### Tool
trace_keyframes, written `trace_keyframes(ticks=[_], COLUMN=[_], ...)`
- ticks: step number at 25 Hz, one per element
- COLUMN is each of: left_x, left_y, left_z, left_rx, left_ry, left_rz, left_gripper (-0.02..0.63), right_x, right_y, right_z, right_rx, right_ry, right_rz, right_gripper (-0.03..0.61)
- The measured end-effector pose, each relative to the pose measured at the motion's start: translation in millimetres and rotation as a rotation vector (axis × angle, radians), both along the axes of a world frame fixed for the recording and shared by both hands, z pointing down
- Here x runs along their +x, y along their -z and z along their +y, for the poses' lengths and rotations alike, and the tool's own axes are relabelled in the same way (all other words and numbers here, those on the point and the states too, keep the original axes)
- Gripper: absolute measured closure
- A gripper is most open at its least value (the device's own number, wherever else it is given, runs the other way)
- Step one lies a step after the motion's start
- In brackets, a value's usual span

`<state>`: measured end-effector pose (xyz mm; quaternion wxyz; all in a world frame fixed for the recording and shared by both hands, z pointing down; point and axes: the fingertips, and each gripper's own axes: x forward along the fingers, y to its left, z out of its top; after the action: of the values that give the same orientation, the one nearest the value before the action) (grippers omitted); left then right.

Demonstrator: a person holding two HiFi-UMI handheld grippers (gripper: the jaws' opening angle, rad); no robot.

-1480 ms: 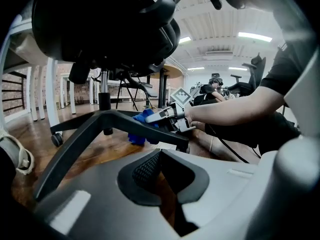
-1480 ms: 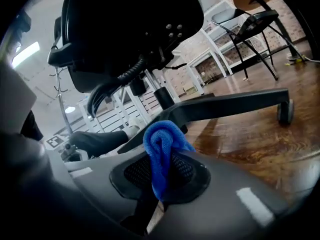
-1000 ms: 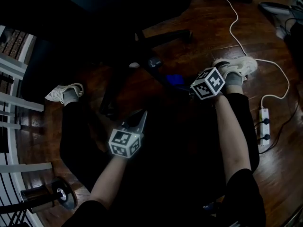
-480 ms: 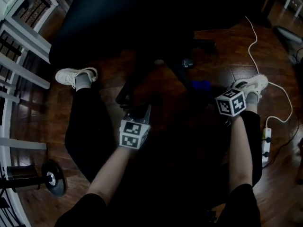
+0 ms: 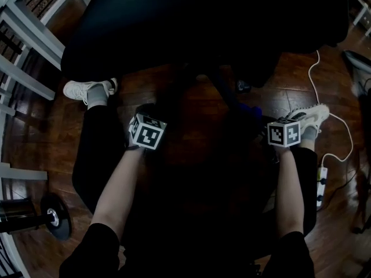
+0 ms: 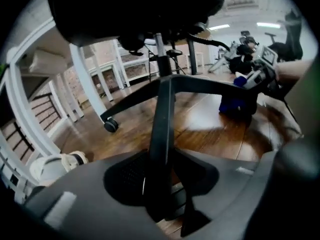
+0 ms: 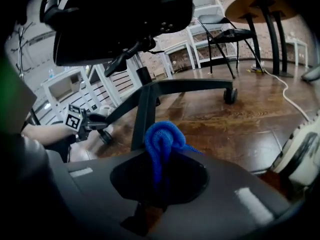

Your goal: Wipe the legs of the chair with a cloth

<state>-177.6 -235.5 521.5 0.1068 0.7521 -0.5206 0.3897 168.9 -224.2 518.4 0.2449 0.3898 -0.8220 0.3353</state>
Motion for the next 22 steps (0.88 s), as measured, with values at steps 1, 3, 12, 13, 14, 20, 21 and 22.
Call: trace_keyframes(ticks=[1,3,12,13,14,20,21,22], left_x=[1,3,19,23,29,55,56,57], left_y=[-3,-4,3,1,1,4,3,3], left_z=[1,2,2,4,5,5,5,5], left_rx=[-0.009,-0.016,-0.005,-0.009,-0.010,-0.018,-0.021,-0.023], left_ry=[-0.012,-0.027,-0.049,-0.054,-0.060,-0.118,-0.129,-0.140], left_rz=[-0.004,0.004,0.026,0.035,0.041,0.028,0.027,0.030], left_gripper=[0.449,0.457,0.469,0.470,0.472,0.471,0.471,0.471], right_x=[0,1,5,11,18,55,56,57], right_y=[-1,0,25,25,24,17,16,16], right_z=[1,4,12,11,11,14,17,20], right_rx=[-0.033,-0.097,-0.095,-0.119,-0.145,-0.207,-0.207,-0.208], right_ry=[-0.019,-0.066,-0.198,-0.237,-0.275,-0.387,-0.389,-0.392], right_rz=[-0.043,-0.137,-0.325,-0.360,-0.401,-0.587,-0.597,-0.603], right_gripper=[0.522,0.527,0.526,0.526,0.526,0.526,0.526,0.526])
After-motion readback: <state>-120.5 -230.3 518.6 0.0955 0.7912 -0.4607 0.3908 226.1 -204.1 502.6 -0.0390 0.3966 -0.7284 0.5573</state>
